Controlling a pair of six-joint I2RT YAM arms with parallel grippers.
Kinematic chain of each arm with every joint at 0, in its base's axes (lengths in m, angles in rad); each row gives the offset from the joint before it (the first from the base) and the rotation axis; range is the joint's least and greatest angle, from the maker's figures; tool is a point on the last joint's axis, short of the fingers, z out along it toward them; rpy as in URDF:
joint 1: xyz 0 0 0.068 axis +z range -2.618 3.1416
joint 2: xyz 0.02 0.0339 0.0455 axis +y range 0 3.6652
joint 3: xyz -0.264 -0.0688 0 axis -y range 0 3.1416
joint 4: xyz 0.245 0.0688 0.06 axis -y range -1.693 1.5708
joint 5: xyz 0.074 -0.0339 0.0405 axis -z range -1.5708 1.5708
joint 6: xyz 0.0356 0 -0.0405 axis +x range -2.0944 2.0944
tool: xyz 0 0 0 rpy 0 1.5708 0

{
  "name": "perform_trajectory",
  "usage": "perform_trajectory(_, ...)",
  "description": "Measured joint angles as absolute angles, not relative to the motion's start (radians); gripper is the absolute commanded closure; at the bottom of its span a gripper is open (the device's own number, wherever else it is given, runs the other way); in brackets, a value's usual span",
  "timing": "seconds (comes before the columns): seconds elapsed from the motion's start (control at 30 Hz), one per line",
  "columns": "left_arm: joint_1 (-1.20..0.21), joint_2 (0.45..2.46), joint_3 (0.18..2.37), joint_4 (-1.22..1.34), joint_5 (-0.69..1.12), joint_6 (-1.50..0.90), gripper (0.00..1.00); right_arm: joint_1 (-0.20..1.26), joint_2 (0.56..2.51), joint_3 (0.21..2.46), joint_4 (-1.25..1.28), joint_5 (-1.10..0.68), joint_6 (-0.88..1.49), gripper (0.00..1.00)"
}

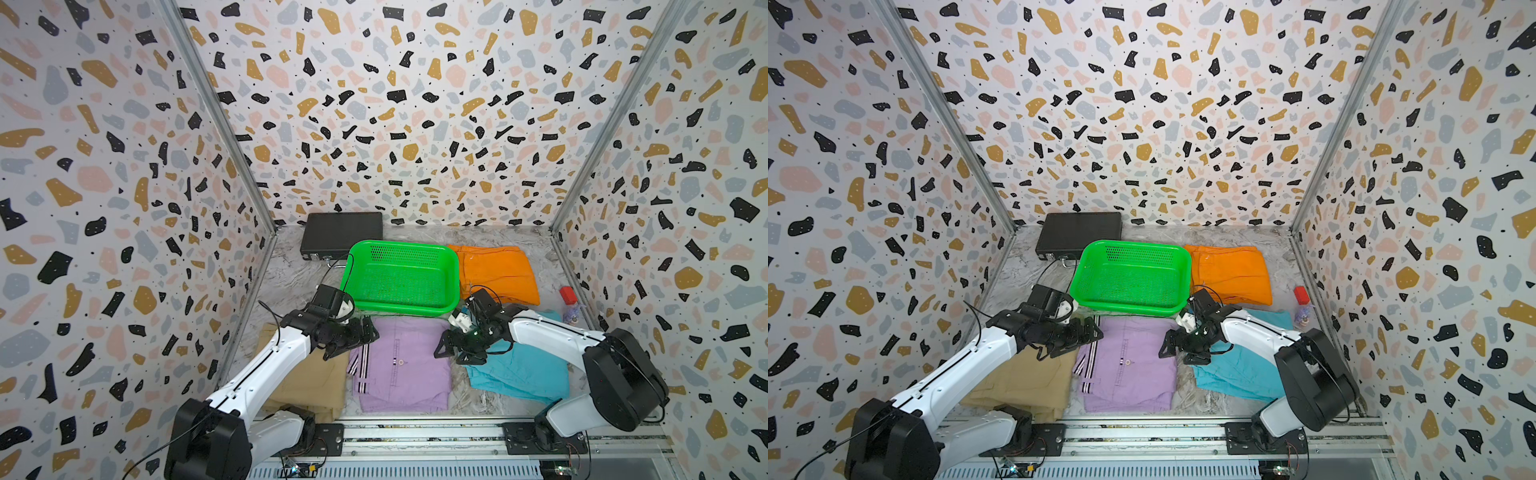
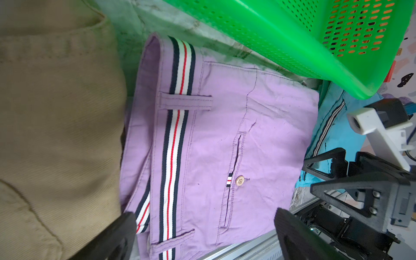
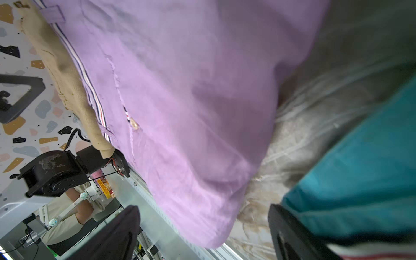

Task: Put the folded long pants in the basket
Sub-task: Pick up the long pant at the center of the board.

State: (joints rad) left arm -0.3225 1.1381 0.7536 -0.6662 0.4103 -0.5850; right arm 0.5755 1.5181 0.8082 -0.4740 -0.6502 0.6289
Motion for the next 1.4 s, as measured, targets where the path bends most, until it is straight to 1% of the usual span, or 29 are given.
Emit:
perform_trajectory(0.03, -0.323, 1.134, 0.748, -0.664, 0.411, -0.585, 0.00, 0.582, 1.546, 0.815, -0.461, -0.650, 0.631, 0.11)
perform_trajectory(0.1, -0.323, 1.132, 0.741, -0.662, 0.411, -0.586, 0.00, 0.593, 1.591, 0.830, -0.443, -0.651, 0.639, 0.22)
perform_trajectory(0.13, -0.323, 1.133, 0.738, -0.660, 0.411, -0.586, 0.00, 0.600, 1.613, 0.840, -0.437, -0.650, 0.643, 0.32)
perform_trajectory(0.17, -0.323, 1.132, 0.736, -0.658, 0.411, -0.587, 0.00, 0.607, 1.631, 0.850, -0.432, -0.650, 0.645, 0.43)
perform_trajectory(0.23, -0.323, 1.132, 0.730, -0.653, 0.411, -0.588, 0.00, 0.618, 1.655, 0.871, -0.429, -0.638, 0.644, 0.73)
perform_trajectory(0.3, -0.323, 1.132, 0.723, -0.652, 0.411, -0.588, 0.00, 0.624, 1.656, 0.881, -0.449, -0.612, 0.636, 0.94)
perform_trajectory(0.33, -0.323, 1.131, 0.719, -0.649, 0.411, -0.588, 0.00, 0.625, 1.653, 0.887, -0.468, -0.595, 0.625, 0.99)
perform_trajectory(0.53, -0.323, 1.128, 0.681, -0.639, 0.412, -0.601, 0.00, 0.627, 1.585, 0.907, -0.612, -0.448, 0.548, 1.00)
perform_trajectory(0.63, -0.323, 1.135, 0.664, -0.617, 0.421, -0.618, 0.00, 0.627, 1.562, 0.906, -0.648, -0.414, 0.528, 1.00)
perform_trajectory(0.9, -0.331, 1.202, 0.572, -0.483, 0.482, -0.678, 0.00, 0.627, 1.560, 0.906, -0.654, -0.404, 0.512, 1.00)
perform_trajectory(1.03, -0.357, 1.228, 0.529, -0.417, 0.509, -0.714, 0.00, 0.627, 1.560, 0.906, -0.653, -0.406, 0.512, 1.00)
perform_trajectory(1.23, -0.413, 1.269, 0.499, -0.242, 0.550, -0.785, 0.01, 0.627, 1.560, 0.906, -0.651, -0.414, 0.512, 1.00)
perform_trajectory(1.33, -0.456, 1.312, 0.506, -0.173, 0.562, -0.805, 0.03, 0.627, 1.562, 0.906, -0.651, -0.415, 0.512, 1.00)
perform_trajectory(1.37, -0.470, 1.330, 0.512, -0.156, 0.565, -0.808, 0.07, 0.627, 1.563, 0.906, -0.650, -0.415, 0.512, 1.00)
perform_trajectory(1.4, -0.481, 1.348, 0.519, -0.142, 0.568, -0.813, 0.13, 0.627, 1.563, 0.906, -0.650, -0.415, 0.512, 1.00)
